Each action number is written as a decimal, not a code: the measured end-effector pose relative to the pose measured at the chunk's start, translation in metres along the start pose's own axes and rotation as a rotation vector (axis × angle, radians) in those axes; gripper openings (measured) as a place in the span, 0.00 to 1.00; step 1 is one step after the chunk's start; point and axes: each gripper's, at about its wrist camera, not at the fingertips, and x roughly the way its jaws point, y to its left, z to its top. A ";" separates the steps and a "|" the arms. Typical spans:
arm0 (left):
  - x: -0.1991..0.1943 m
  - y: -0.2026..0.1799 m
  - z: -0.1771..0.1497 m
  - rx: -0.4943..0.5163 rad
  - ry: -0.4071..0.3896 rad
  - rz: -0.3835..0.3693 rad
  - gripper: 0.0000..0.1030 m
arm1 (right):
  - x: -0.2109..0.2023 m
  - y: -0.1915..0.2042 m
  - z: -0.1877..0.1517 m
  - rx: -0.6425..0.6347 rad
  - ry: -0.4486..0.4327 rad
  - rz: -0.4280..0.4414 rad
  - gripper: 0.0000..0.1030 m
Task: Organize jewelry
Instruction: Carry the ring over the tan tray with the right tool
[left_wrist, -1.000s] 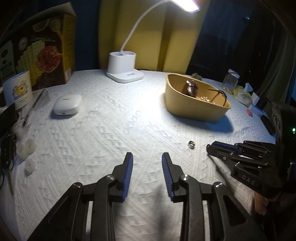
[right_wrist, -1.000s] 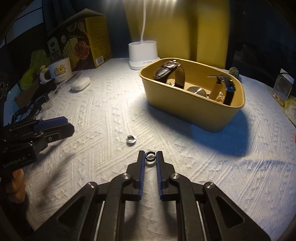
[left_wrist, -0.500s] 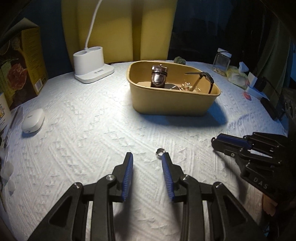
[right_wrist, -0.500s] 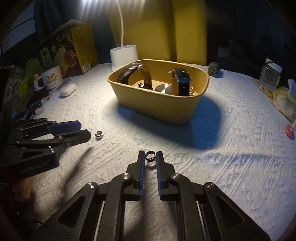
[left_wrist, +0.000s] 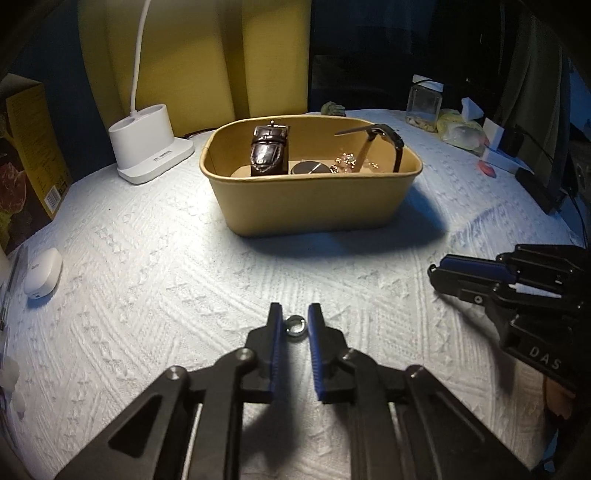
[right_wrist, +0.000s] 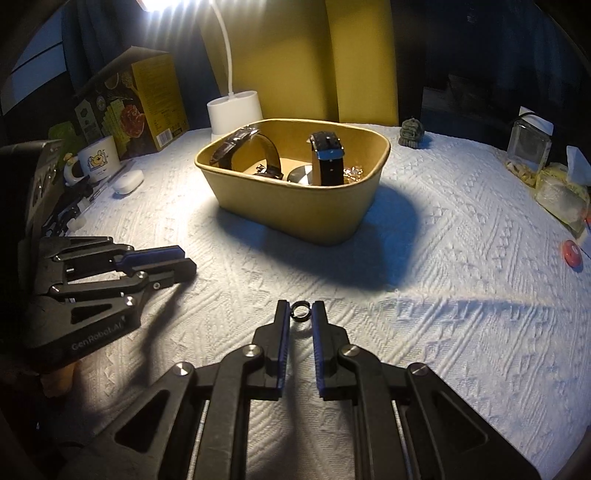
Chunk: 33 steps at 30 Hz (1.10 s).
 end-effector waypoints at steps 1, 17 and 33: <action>0.000 -0.001 0.000 0.005 0.000 0.002 0.11 | 0.000 0.000 0.000 0.000 0.000 -0.002 0.10; -0.031 0.004 -0.001 -0.016 -0.057 -0.037 0.11 | -0.018 0.005 0.008 -0.008 -0.026 -0.031 0.10; -0.065 0.017 0.057 -0.005 -0.183 -0.018 0.11 | -0.035 -0.007 0.067 -0.022 -0.114 -0.036 0.10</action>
